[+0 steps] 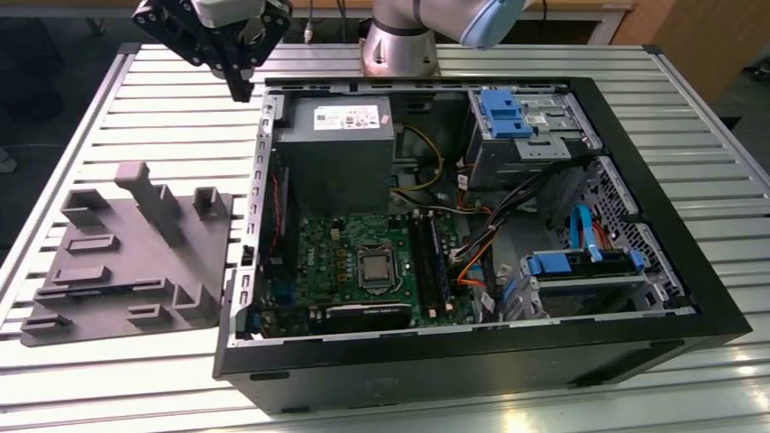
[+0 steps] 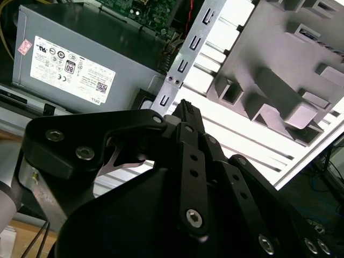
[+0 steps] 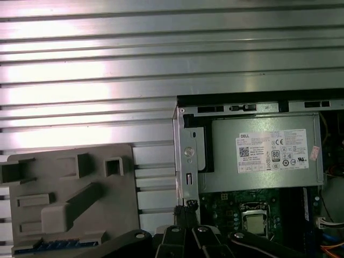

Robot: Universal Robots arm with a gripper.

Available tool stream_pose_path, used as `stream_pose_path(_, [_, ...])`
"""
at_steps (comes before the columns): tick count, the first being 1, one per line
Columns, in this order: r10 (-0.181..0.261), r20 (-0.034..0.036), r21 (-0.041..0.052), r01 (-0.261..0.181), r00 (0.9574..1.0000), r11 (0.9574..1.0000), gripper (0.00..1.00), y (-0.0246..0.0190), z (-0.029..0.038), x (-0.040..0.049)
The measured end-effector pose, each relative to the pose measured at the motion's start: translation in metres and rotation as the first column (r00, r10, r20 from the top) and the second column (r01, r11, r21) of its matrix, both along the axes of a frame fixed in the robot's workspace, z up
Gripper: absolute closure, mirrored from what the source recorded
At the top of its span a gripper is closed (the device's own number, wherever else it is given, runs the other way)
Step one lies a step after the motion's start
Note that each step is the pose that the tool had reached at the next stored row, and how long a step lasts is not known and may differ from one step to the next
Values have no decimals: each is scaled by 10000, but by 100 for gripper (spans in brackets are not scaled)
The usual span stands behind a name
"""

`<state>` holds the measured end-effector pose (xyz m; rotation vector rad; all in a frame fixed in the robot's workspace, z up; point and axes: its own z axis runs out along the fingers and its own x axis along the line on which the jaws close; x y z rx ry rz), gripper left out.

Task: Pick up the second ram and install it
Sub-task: 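Reach for the second ram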

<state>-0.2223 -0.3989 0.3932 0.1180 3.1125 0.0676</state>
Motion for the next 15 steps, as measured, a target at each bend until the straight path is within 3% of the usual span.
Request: stream_pose_path(15, [0,-1,-1,0,10000,10000,89,0,0,-118])
